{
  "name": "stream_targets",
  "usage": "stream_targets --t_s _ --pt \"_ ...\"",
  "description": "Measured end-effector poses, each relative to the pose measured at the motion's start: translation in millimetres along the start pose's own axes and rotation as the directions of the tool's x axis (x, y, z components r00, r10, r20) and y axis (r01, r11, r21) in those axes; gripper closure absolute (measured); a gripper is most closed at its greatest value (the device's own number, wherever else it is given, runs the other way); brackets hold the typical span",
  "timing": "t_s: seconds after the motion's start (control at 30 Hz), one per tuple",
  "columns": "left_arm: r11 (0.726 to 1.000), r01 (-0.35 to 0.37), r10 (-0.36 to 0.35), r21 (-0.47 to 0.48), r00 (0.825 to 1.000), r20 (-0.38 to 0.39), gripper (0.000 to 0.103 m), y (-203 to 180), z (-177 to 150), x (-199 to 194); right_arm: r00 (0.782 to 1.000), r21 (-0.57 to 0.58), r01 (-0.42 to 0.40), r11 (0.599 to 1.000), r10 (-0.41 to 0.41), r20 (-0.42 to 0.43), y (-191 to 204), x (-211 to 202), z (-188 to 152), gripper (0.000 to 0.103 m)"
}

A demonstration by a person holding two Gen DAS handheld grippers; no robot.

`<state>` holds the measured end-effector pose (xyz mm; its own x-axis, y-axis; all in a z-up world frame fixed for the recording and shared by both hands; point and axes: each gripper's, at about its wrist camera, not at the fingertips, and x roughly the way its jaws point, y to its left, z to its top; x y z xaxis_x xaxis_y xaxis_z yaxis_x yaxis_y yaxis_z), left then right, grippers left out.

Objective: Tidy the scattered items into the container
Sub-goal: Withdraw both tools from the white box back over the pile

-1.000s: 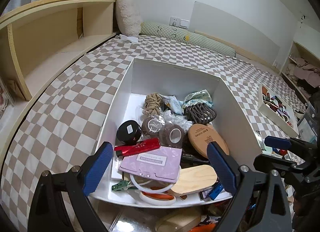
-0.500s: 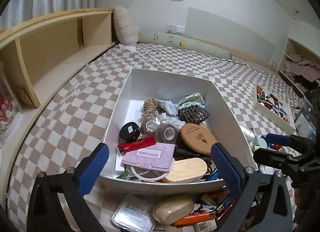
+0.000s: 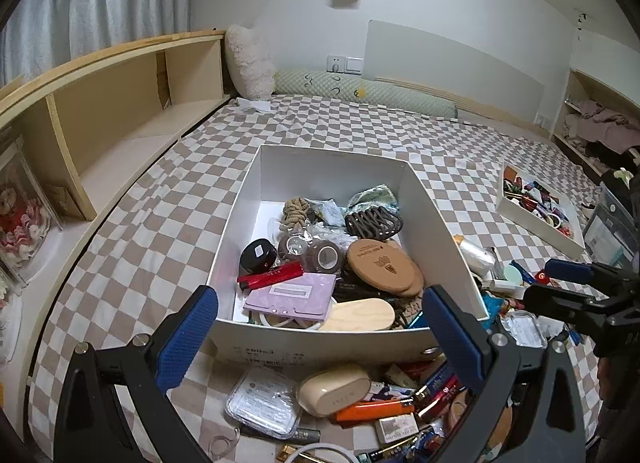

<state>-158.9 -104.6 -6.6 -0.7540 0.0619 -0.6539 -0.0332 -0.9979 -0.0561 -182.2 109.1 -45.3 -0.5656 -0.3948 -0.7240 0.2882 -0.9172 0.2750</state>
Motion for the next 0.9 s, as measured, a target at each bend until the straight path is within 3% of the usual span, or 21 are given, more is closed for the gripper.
stream_targets --t_s 0.2,0.9 --pt "1.000 0.005 -0.005 0.008 1.000 0.009 0.000 -7 -2 -13 0.999 0.002 0.034 0.999 -0.034 0.012 -4 -15 -7 0.000" --pt "0.999 0.017 -0.019 0.047 0.999 0.042 0.000 -35 -23 -51 0.994 0.002 0.082 0.997 -0.082 0.078 -21 -68 -36 0.000"
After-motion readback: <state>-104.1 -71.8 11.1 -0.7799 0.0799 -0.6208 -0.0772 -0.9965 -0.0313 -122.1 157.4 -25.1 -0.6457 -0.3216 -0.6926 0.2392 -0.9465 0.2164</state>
